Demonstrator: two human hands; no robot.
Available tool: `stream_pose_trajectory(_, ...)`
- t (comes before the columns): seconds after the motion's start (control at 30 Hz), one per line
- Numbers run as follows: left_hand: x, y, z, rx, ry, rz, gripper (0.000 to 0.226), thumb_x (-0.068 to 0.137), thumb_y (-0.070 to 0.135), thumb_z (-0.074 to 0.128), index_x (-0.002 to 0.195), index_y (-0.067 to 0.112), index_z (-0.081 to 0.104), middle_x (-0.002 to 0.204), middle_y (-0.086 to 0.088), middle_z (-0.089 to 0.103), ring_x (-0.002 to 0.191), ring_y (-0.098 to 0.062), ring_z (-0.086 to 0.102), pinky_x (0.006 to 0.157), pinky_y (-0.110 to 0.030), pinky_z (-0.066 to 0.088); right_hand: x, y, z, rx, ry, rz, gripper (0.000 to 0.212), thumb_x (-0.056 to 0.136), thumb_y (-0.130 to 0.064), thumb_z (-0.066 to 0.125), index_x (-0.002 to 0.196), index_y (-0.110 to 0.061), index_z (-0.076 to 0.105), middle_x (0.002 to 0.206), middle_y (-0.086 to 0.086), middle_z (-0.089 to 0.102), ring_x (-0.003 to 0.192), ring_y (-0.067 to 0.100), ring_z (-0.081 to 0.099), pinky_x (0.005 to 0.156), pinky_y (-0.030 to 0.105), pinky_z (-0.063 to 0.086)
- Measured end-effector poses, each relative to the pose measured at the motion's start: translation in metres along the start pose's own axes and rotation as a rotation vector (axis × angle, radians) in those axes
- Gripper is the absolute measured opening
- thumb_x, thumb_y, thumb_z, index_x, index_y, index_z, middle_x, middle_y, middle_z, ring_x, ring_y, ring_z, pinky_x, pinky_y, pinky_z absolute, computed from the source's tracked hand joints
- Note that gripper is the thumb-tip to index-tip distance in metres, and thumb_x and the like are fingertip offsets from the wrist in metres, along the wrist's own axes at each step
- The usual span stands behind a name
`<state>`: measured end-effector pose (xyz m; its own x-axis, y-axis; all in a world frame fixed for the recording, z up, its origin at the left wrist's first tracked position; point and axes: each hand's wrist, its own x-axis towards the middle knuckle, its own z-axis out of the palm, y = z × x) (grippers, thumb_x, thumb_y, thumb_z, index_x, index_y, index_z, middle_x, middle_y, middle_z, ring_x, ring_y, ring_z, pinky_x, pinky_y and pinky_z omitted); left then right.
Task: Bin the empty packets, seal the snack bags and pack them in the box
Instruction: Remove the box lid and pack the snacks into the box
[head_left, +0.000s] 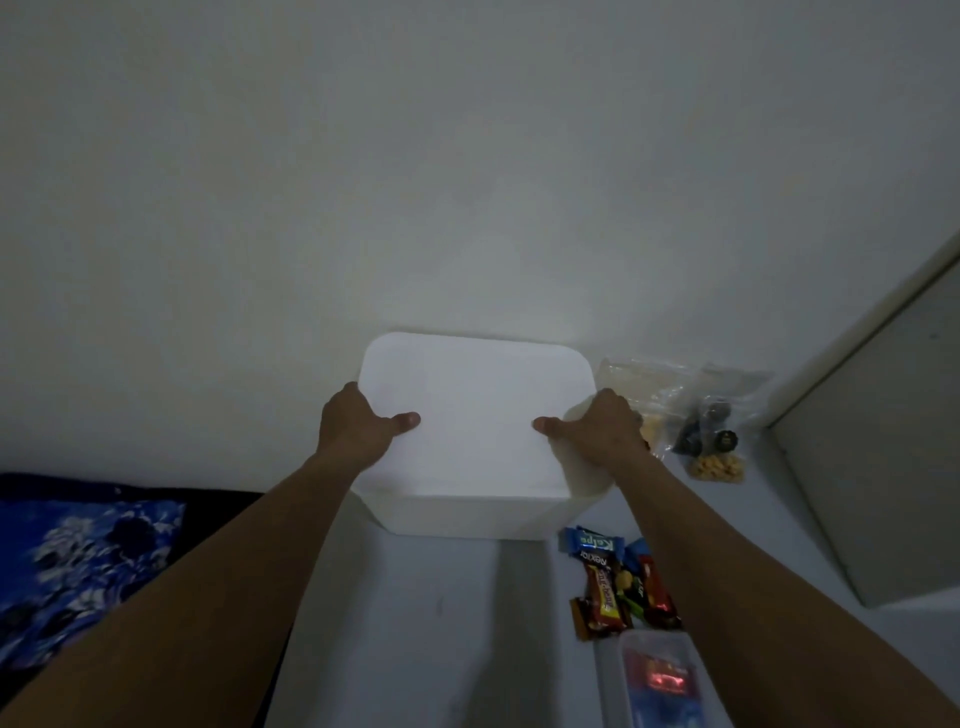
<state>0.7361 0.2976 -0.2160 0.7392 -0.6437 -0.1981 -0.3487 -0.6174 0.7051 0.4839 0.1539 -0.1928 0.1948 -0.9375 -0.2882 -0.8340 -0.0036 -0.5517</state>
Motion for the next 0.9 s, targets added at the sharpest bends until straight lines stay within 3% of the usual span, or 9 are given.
stream_pose_trajectory(0.27, -0.014, 0.006, 0.002, -0.116, 0.082, 0.023, 0.071, 0.067, 0.035, 0.088, 0.124, 0.007, 0.056, 0.121, -0.009, 0.063, 0.109, -0.031, 0.06, 0.085, -0.034, 0.045, -0.008, 0.004, -0.002, 0.094, 0.084, -0.008, 0.09, 0.062, -0.058, 0.085, 0.127, -0.007, 0.05, 0.128, 0.011, 0.054, 0.121, 0.034, 0.049, 0.092, 0.049, 0.048)
stream_pose_trajectory(0.4, -0.015, 0.006, -0.003, -0.128, 0.11, 0.016, 0.074, 0.057, 0.049, 0.089, 0.115, 0.011, 0.062, 0.112, -0.009, 0.066, 0.1, -0.03, 0.064, 0.085, -0.04, 0.054, -0.012, 0.001, -0.003, 0.189, 0.159, -0.051, 0.091, 0.064, -0.053, 0.085, 0.134, -0.007, 0.048, 0.134, 0.012, 0.051, 0.127, 0.037, 0.044, 0.101, 0.053, 0.042)
stream_pose_trajectory(0.47, -0.016, 0.007, -0.007, -0.106, 0.139, 0.023, 0.084, 0.05, 0.059, 0.086, 0.116, 0.014, 0.063, 0.109, -0.009, 0.066, 0.098, -0.03, 0.065, 0.085, -0.044, 0.056, -0.015, -0.001, -0.006, 0.216, 0.172, -0.079, 0.088, 0.07, -0.047, 0.084, 0.138, -0.007, 0.045, 0.136, 0.012, 0.047, 0.128, 0.035, 0.042, 0.1, 0.045, 0.041)
stream_pose_trajectory(0.57, -0.018, 0.007, -0.011, -0.078, 0.145, 0.036, 0.103, 0.04, 0.077, 0.072, 0.126, 0.021, 0.056, 0.115, -0.009, 0.061, 0.099, -0.03, 0.063, 0.086, -0.048, 0.056, -0.023, -0.003, -0.013, 0.294, 0.153, -0.113, 0.076, 0.078, -0.035, 0.081, 0.137, -0.006, 0.043, 0.137, 0.011, 0.042, 0.126, 0.032, 0.043, 0.085, 0.031, 0.032)
stream_pose_trajectory(0.67, -0.023, 0.011, -0.019, -0.083, 0.164, 0.05, 0.111, 0.041, 0.08, 0.069, 0.134, 0.024, 0.05, 0.119, -0.01, 0.059, 0.101, -0.029, 0.063, 0.087, -0.044, 0.055, -0.029, -0.011, -0.022, 0.314, 0.158, -0.179, 0.071, 0.079, -0.035, 0.079, 0.136, -0.011, 0.043, 0.133, 0.01, 0.043, 0.121, 0.028, 0.048, 0.085, 0.028, 0.033)
stream_pose_trajectory(0.77, -0.03, 0.017, -0.031, -0.127, 0.167, 0.11, 0.099, 0.048, 0.073, 0.074, 0.13, 0.022, 0.054, 0.117, -0.009, 0.062, 0.099, -0.027, 0.063, 0.081, -0.037, 0.053, -0.035, -0.017, -0.03, 0.33, 0.186, -0.215, 0.063, 0.074, -0.038, 0.08, 0.123, -0.014, 0.049, 0.124, 0.011, 0.053, 0.111, 0.029, 0.055, 0.086, 0.039, 0.05)
stream_pose_trajectory(0.9, -0.043, 0.02, -0.047, -0.208, 0.169, 0.168, 0.079, 0.064, 0.055, 0.084, 0.13, 0.021, 0.055, 0.119, -0.001, 0.063, 0.105, -0.023, 0.06, 0.086, -0.034, 0.048, -0.055, -0.021, -0.043, 0.285, 0.211, -0.226, 0.06, 0.071, -0.046, 0.078, 0.116, -0.016, 0.051, 0.12, 0.009, 0.056, 0.103, 0.026, 0.055, 0.09, 0.048, 0.051)
